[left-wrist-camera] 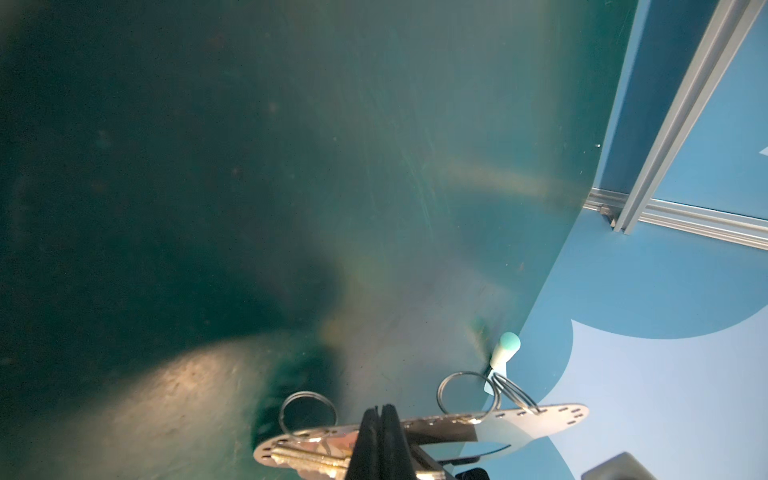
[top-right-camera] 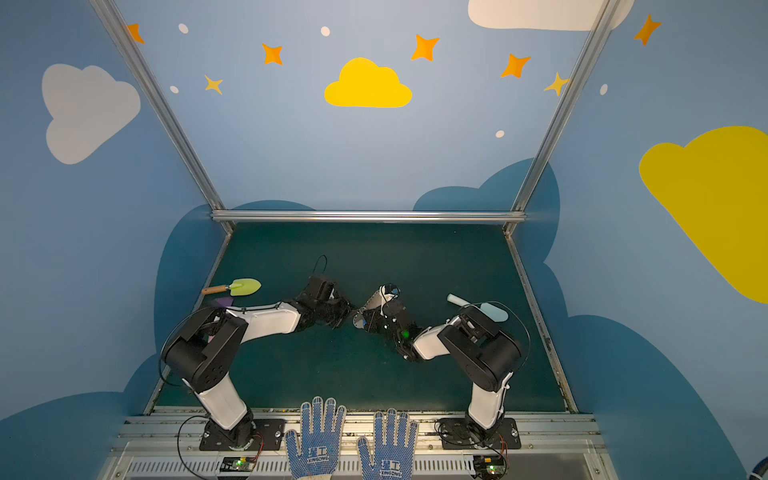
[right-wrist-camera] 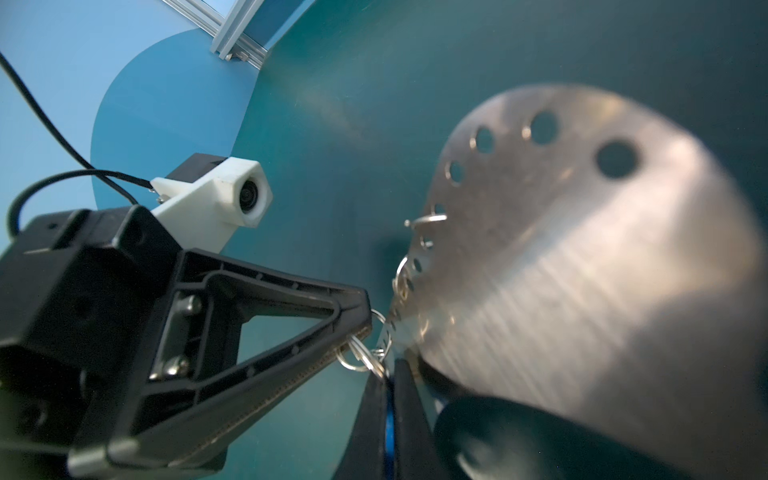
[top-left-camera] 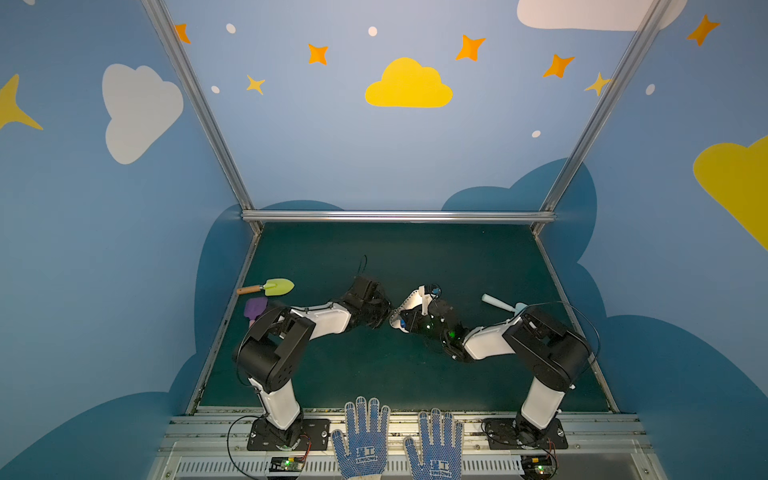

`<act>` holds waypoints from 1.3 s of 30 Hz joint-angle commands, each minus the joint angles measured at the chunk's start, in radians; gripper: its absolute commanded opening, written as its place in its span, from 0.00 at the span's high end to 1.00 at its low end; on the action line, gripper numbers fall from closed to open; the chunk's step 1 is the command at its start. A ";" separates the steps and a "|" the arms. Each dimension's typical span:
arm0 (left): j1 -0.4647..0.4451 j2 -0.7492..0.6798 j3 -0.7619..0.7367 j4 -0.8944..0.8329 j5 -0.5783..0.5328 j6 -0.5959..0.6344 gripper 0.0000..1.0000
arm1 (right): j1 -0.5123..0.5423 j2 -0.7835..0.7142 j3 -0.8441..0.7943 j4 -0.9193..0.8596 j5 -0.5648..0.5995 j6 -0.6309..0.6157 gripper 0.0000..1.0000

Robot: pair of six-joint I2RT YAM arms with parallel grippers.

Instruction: Put the keys on the keyring

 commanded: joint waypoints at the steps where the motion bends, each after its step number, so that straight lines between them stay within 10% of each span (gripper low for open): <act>1: -0.003 -0.031 -0.021 0.046 0.053 -0.030 0.96 | 0.017 0.044 0.010 -0.088 0.006 -0.024 1.00; 39: 0.001 -0.040 -0.070 0.083 0.066 -0.081 0.96 | 0.008 -0.132 -0.015 -0.148 0.111 -0.109 1.00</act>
